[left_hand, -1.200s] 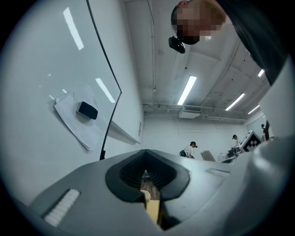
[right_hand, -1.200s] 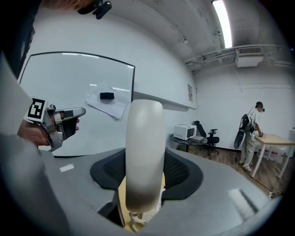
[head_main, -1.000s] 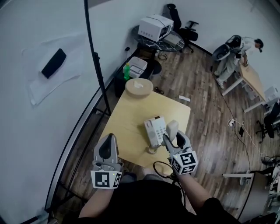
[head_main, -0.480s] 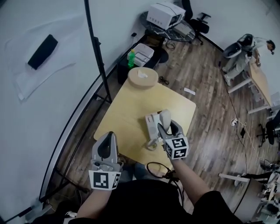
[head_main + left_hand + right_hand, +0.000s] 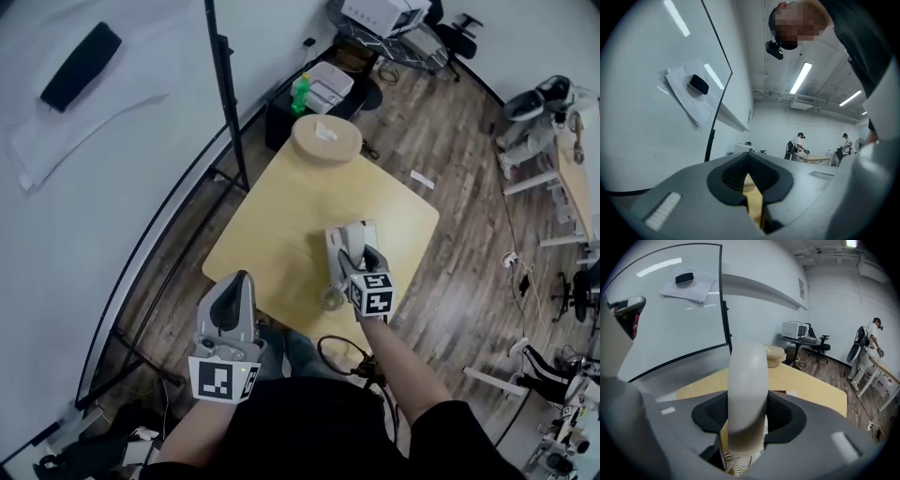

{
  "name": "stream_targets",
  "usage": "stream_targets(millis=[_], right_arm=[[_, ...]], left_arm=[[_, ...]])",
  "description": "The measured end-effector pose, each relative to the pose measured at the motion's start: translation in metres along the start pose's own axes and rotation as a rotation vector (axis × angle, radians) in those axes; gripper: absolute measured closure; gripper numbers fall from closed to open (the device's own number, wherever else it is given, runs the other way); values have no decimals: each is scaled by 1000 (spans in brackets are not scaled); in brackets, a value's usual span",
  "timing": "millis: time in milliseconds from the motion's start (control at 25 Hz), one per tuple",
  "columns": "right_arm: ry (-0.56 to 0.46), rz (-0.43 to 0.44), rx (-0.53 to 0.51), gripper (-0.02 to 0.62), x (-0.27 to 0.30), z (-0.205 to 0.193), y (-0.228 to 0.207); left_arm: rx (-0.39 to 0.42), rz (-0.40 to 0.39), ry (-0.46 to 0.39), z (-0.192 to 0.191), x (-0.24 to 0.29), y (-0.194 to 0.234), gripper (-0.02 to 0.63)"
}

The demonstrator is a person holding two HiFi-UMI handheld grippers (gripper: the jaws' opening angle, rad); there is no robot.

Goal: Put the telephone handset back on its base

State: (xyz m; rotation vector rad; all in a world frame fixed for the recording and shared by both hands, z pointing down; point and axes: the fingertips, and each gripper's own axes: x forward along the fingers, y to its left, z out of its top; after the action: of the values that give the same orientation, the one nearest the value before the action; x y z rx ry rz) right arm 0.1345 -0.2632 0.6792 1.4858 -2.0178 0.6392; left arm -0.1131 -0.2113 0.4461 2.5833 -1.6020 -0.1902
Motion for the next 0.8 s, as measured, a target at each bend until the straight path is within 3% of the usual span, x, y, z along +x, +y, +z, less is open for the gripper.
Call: stream_targets(millis=[800], right_arm=[[200,-60,103,374,42,-57,4]], left_arm=[[-38,21,30,-20,-13,17,606]])
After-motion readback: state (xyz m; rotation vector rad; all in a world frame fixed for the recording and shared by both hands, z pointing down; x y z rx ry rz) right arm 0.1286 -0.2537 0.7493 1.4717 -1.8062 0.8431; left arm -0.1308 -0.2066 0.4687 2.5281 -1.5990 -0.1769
